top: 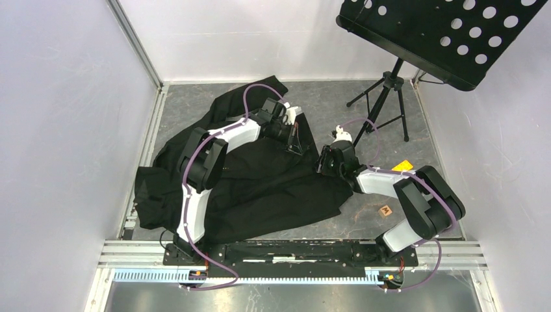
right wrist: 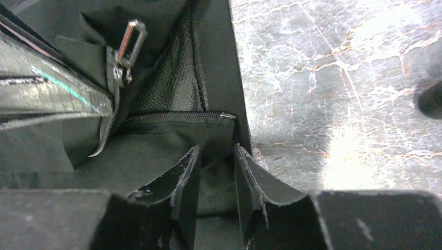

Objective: Zip up the jacket

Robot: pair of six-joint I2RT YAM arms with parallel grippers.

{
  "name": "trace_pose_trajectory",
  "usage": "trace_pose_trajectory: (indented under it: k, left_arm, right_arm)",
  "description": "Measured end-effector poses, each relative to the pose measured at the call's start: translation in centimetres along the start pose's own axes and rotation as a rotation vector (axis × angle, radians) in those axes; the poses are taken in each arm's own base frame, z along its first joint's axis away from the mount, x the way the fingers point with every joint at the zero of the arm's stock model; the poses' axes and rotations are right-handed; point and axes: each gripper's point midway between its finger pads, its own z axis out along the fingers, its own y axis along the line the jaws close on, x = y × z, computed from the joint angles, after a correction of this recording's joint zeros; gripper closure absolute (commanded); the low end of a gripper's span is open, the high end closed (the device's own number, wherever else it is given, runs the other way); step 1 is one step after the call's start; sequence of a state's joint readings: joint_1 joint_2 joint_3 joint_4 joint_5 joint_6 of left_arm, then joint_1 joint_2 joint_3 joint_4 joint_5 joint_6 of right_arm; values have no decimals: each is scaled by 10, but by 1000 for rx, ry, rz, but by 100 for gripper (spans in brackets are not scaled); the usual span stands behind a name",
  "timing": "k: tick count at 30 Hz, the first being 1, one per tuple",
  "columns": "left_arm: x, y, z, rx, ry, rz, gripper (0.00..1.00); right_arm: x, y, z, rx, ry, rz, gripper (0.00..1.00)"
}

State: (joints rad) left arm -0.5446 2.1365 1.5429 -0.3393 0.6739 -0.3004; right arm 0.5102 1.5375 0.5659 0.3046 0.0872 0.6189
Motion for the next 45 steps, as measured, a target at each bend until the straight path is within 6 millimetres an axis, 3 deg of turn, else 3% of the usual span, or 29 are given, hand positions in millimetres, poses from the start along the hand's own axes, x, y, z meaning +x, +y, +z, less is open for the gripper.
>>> trace_pose_trajectory:
  k: [3, 15, 23, 26, 30, 34, 37, 41, 45]
  left_arm:
    - [1, -4, 3, 3, 2, 3, 98]
    - [1, -4, 4, -5, 1, -6, 98]
    - [1, -4, 4, -7, 0, -6, 98]
    - [1, -3, 4, -7, 0, -6, 98]
    - [1, -3, 4, -7, 0, -6, 98]
    - [1, -3, 4, -7, 0, -6, 98]
    - [1, -3, 4, -8, 0, -6, 98]
    - [1, -3, 4, -9, -1, -6, 98]
    - [1, -3, 4, -10, 0, -6, 98]
  right_arm:
    - [-4, 1, 1, 12, 0, 28, 53]
    - [-10, 4, -3, 27, 12, 127, 44]
    - [-34, 17, -14, 49, 1, 230, 46]
    - [-28, 12, -18, 90, 29, 291, 44]
    - [-23, 10, -21, 137, 64, 365, 50]
    - [-29, 14, -22, 184, 94, 421, 52]
    - [-38, 17, -22, 203, 89, 441, 47]
    - [-34, 12, -26, 238, 100, 455, 39]
    - [-30, 9, -28, 255, 110, 457, 40]
